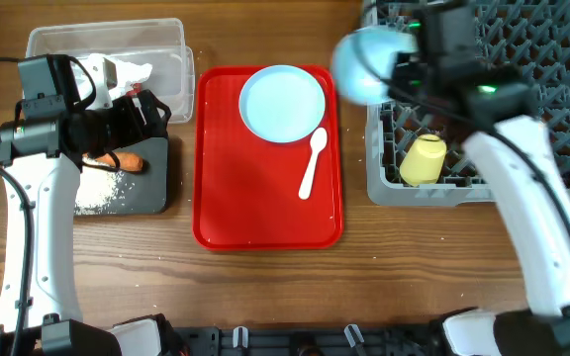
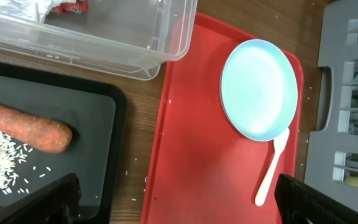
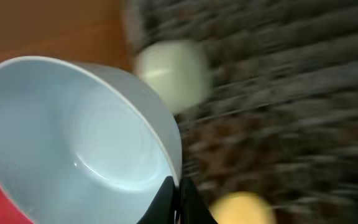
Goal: Sort waste into correct bins and load items into the dishwasher rack
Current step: 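Place the blue bowl upright in the rack beside the green bowl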
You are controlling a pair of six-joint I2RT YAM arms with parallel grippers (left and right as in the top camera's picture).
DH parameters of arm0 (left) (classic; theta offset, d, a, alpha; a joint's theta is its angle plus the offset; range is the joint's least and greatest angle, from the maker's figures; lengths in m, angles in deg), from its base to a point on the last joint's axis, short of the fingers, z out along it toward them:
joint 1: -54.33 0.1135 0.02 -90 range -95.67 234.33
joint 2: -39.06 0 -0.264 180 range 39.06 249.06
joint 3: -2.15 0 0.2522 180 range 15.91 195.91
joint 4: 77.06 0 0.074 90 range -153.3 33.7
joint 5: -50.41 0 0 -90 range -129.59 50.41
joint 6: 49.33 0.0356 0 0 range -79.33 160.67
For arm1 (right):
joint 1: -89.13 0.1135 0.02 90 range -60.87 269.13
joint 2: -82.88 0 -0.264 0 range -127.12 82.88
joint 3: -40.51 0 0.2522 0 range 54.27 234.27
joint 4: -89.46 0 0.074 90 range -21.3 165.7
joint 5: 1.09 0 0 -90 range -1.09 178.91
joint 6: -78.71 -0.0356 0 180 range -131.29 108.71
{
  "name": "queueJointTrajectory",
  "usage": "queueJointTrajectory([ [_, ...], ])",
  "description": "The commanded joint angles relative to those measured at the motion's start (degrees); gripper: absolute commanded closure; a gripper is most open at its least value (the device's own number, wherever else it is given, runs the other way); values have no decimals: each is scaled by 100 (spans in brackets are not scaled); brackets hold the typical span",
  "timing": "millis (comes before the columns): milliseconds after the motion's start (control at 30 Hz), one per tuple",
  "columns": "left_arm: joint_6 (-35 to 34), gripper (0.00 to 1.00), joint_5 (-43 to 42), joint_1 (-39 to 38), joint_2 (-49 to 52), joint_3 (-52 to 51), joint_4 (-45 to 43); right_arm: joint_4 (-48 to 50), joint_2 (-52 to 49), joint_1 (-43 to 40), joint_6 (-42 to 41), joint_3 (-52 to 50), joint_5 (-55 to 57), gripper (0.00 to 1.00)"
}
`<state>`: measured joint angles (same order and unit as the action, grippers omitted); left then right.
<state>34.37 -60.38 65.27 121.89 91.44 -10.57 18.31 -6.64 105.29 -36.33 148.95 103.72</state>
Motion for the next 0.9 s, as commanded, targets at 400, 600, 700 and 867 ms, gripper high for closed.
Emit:
queueJointTrajectory([
  [400,-15,0,52,22,-22,98,-13,-181,-1003,-247,2015,-181,3840,96],
  [600,-15,0,52,22,-22,98,-13,79,-1425,-74,2826,-181,3840,96],
  [700,-15,0,52,22,-22,98,-13,243,-1480,-63,2964,-181,3836,96],
  [867,-15,0,52,22,-22,98,-13,275,-1604,-63,3307,-181,3943,96],
])
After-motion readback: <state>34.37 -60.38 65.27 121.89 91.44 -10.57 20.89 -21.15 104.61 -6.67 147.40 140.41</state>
